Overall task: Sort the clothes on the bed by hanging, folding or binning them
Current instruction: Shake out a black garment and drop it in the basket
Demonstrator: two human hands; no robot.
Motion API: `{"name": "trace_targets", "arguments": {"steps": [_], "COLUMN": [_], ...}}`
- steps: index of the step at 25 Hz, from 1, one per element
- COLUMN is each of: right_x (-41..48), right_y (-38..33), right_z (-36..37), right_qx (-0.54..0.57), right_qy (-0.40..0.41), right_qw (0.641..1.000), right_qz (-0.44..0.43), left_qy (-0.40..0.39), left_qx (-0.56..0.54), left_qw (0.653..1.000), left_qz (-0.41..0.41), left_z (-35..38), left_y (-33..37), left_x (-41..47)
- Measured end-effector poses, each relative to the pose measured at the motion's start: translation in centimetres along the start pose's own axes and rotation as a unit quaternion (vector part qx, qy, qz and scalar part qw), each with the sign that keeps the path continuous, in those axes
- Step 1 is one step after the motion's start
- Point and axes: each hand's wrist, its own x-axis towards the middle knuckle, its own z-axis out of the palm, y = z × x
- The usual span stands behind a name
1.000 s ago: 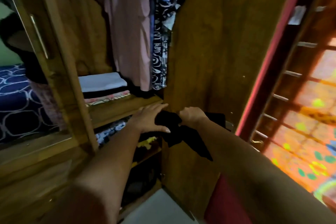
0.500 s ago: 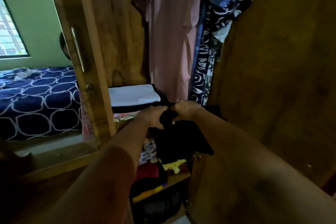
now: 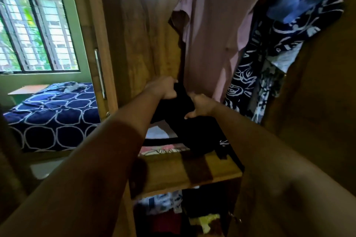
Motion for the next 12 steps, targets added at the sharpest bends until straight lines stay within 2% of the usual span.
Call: {"name": "trace_targets", "arguments": {"steps": [3,7,8,10,11,12], "right_x": [3.6,7.1,7.9,9.1,9.4,9.8], "right_y": [2.0,3.5,3.7,4.3,4.5,4.4], "right_z": [-1.2,-2.1,-2.1,-1.9,-1.7,-1.4], "right_qx": [0.025,0.075,0.108,0.247,0.315,0.368], "right_qy": [-0.014,-0.076,-0.09,-0.103,-0.064,0.009], "right_qw": [0.999,0.993,0.988,0.957,0.94,0.921], "right_qz": [0.02,0.058,0.07,0.108,0.112,0.124], "left_qy": [0.02,0.03,0.03,0.04,0.065,0.106], "left_qx": [0.03,0.02,0.027,0.06,0.088,0.127], "left_qw": [0.999,0.997,0.996,0.993,0.989,0.981], "left_qz": [-0.014,-0.063,-0.075,-0.096,-0.1,-0.102], "left_z": [-1.5,-1.9,-1.7,-0.8,-0.5,-0.2], "left_y": [-0.8,-2.5,-3.1,-4.1,-4.4,-4.7], "left_x": [2.5,4.7,5.4,6.3,6.5,6.6]}}
